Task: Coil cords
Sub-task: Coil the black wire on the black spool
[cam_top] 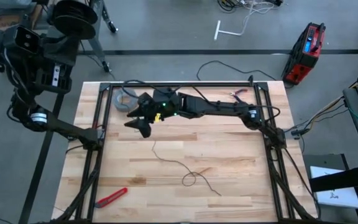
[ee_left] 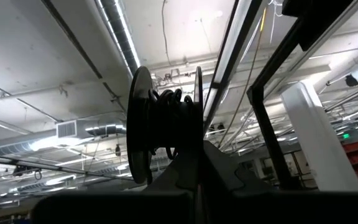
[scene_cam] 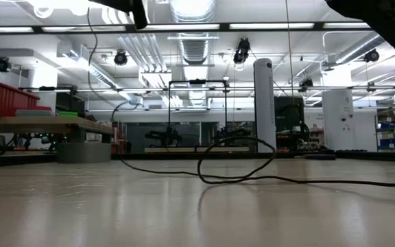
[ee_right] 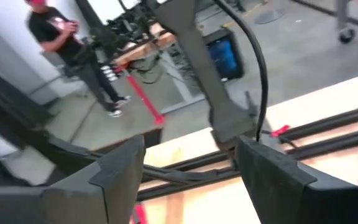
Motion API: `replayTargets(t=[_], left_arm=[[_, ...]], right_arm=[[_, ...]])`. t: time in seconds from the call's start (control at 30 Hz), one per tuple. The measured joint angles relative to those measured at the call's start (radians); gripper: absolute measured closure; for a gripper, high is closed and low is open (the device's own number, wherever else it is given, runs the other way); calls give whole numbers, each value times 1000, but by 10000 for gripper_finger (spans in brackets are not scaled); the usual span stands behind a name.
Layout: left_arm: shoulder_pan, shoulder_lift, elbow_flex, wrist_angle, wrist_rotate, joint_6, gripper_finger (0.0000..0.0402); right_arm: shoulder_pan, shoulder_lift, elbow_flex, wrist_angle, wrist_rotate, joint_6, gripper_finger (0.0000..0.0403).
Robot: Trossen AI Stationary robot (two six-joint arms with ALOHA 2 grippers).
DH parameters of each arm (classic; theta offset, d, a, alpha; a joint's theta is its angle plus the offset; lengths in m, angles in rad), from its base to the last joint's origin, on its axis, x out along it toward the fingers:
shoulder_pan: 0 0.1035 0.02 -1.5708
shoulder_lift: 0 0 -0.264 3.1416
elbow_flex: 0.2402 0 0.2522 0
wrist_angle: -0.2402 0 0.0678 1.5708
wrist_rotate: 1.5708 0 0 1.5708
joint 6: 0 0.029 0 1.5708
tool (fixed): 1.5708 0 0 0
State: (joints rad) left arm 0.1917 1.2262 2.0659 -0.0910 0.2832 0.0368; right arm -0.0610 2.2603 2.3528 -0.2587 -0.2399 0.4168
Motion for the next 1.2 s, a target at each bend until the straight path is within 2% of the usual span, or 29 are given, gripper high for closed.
replayTargets(t=[0.13, 0.3, 0.4, 0.53, 0.77, 0.9, 1.1, 1.2], left_arm=[[0, 5, 0, -3, 5, 7, 401], [0, -4, 0, -33, -4, 7, 401], [0, -18, 0, -84, -54, 25, 401], [0, -29, 0, -149, -121, 61, 401], [0, -66, 0, -350, -303, 144, 401], [0, -68, 0, -399, -327, 143, 401], [-1, -43, -5, -362, -316, 126, 401], [0, -27, -6, -324, -291, 123, 401]], right_arm=[[2, -12, 0, -42, 62, -88, 178], [9, -50, 0, -200, 166, -151, 182], [21, -56, 0, -245, 223, -173, 177], [42, -75, 0, -267, 228, -224, 169], [83, -111, 0, -321, 311, -254, 173], [83, -129, -1, -242, 397, -286, 180], [64, -117, 2, 11, 398, -313, 176], [45, -102, 1, -37, 398, -264, 171]])
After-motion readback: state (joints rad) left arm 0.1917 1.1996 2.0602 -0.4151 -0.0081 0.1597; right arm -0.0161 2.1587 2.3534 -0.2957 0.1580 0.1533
